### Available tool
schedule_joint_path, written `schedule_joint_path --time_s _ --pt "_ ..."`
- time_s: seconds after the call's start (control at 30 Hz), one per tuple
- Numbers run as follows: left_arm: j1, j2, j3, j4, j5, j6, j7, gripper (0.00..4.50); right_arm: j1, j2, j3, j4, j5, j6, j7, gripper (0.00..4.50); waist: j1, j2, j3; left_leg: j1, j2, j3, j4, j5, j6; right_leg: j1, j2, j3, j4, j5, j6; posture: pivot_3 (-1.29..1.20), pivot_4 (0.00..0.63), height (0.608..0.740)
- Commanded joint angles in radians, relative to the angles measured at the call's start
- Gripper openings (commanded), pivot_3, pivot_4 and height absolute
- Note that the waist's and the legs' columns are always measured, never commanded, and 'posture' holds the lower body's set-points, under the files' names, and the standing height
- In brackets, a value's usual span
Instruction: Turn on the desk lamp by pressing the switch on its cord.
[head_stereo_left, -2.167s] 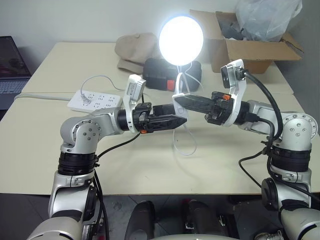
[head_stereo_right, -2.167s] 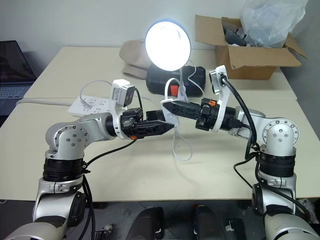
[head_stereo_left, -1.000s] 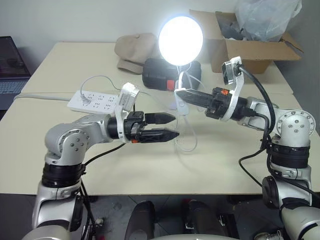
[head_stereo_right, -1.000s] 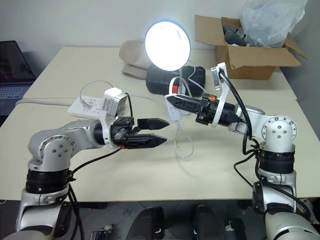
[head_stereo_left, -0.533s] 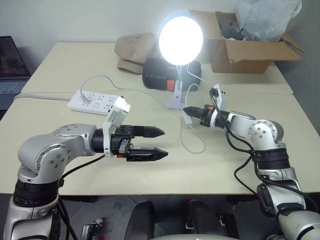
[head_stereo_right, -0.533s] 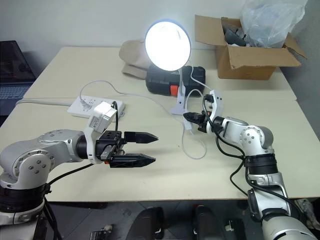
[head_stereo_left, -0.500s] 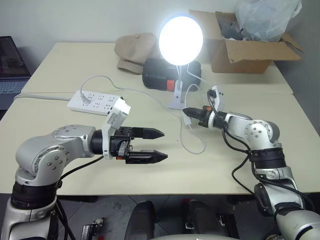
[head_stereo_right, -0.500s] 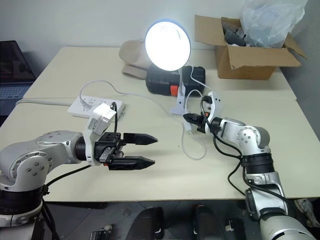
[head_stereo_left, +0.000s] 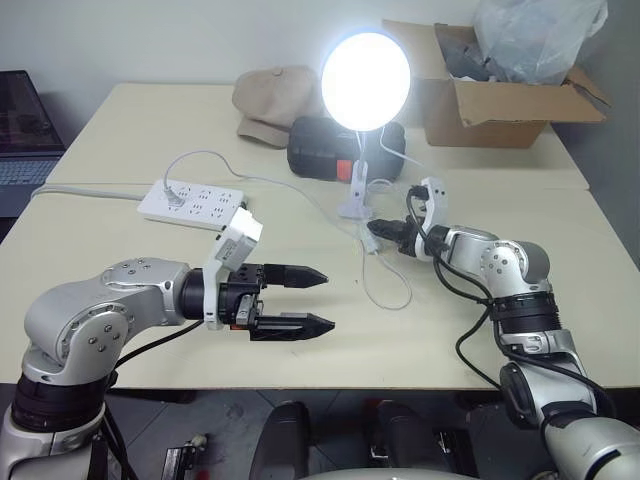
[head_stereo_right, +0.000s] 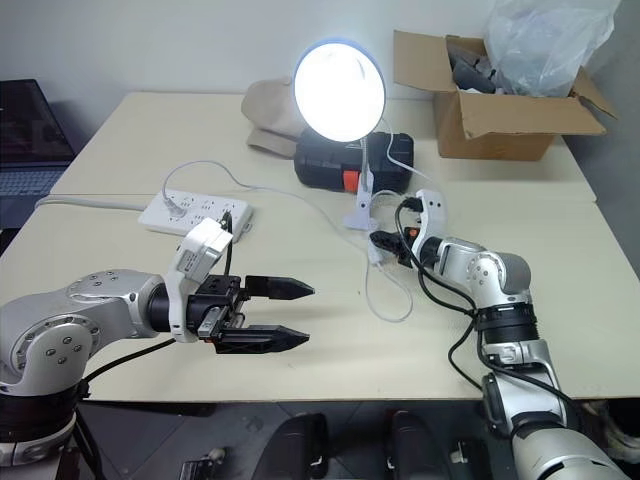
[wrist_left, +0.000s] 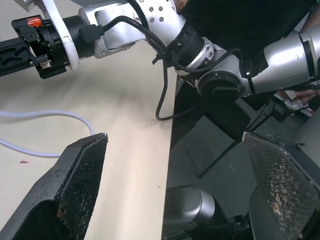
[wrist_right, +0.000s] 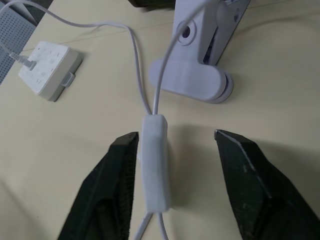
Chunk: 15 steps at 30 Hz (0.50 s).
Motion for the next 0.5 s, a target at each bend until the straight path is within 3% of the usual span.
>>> schedule_joint_path --time_s 0.03,0.2,0.3,0.5 --pt "-0.002 0.014 0.007 -0.015 0.023 -0.044 0.005 4.5 -0.007 -0.042 -0.019 -0.118 0.008 0.014 0.058 3.39 0.0 0.0 0.0 0.0 0.0 0.0 0.0 0.0 0.0 0.0 0.0 0.0 0.0 0.0 0.0 0.0 0.15 0.74" --pt "-0.041 0.011 -0.051 0.081 0.282 -0.263 0.047 4.5 0.028 -0.191 0.048 -0.274 -0.019 -0.008 0.224 4.43 0.005 0.0 0.0 0.0 0.0 0.0 0.0 0.0 0.0 0.0 0.0 0.0 0.0 0.0 0.0 0.0 0.15 0.74" --pt "-0.075 0.035 -0.105 0.19 0.494 -0.467 0.048 4.5 0.047 -0.287 0.091 -0.35 -0.044 -0.044 0.335 4.43 0.006 0.0 0.0 0.0 0.0 0.0 0.0 0.0 0.0 0.0 0.0 -0.001 0.0 0.0 0.0 0.0 0.15 0.74" --pt "-0.139 0.049 -0.085 0.373 0.656 -0.692 0.037 4.5 0.085 -0.455 0.125 -0.436 -0.098 -0.141 0.532 4.43 0.004 0.0 0.0 0.0 0.001 0.002 -0.001 0.0 0.0 -0.002 0.001 0.001 -0.001 0.0 0.0 0.0 0.15 0.74"
